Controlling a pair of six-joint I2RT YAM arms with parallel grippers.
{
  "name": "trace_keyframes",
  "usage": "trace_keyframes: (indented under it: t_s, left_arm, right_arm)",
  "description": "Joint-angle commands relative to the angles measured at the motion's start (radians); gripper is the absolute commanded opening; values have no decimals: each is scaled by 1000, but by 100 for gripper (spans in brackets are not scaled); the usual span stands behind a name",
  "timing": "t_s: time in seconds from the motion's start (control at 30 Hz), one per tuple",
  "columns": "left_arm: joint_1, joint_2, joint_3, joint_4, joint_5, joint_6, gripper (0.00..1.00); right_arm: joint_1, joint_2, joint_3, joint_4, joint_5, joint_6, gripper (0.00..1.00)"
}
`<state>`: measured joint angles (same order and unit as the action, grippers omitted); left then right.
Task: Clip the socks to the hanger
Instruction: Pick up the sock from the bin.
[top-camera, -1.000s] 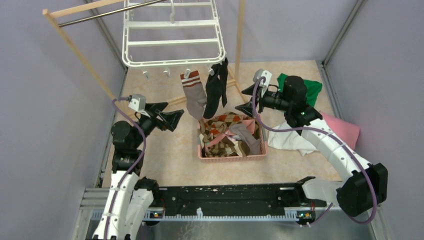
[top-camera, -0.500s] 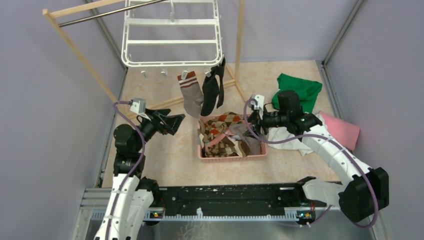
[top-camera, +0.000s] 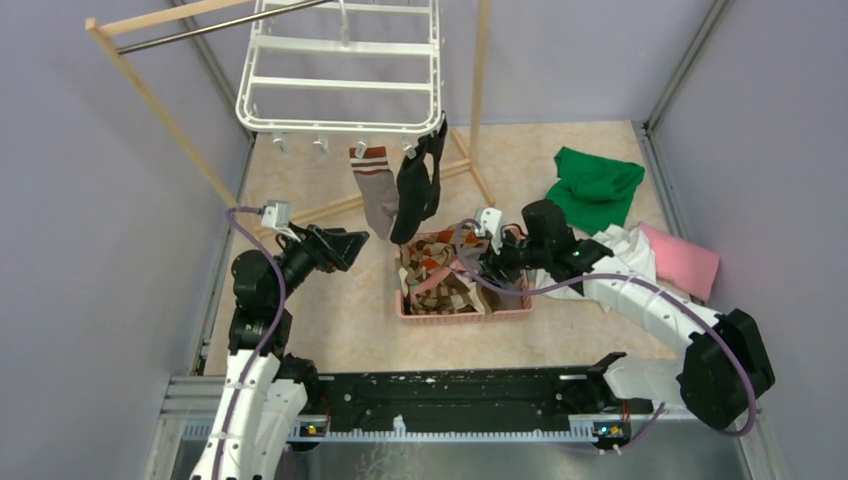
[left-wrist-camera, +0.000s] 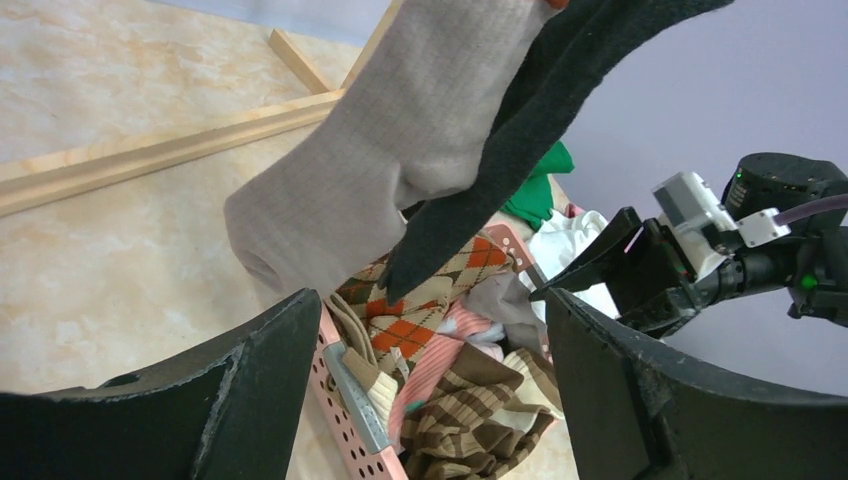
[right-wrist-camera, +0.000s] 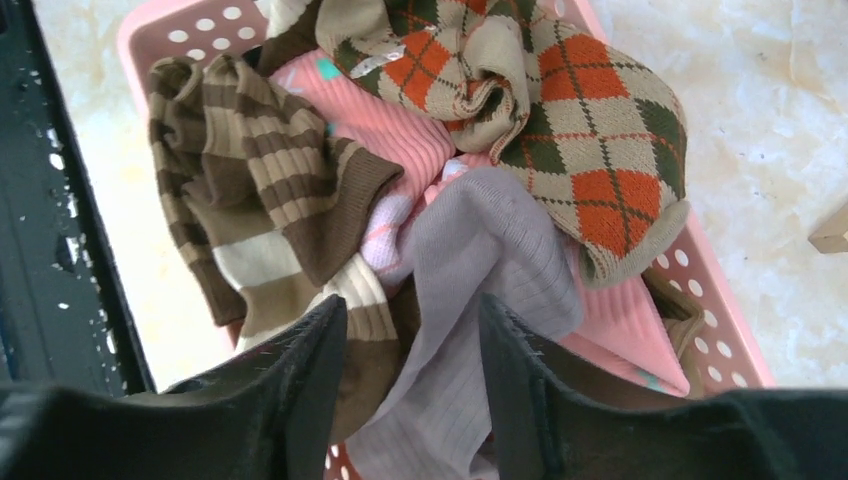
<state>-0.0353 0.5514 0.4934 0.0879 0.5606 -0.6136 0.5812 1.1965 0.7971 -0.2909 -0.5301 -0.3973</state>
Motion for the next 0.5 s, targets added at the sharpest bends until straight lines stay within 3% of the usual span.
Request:
trace_keyframes:
  t_s: [0.0,0.1,0.23,0.47]
  left_arm:
    - [3,-21,9,-21,-21,-40,88]
    - [3,-37,7,-29,-28,-42,86]
    - [3,-56,-1,-19,-25,-36,85]
    - [3,-89,-32,114,33,-32,83]
  right_arm:
    - [29,37,2,81,86,24,44]
    - [30,38,23,72,94,28,22]
    - [28,4,44,40,109,32,1]
    - [2,-125,35,69,47,50,0]
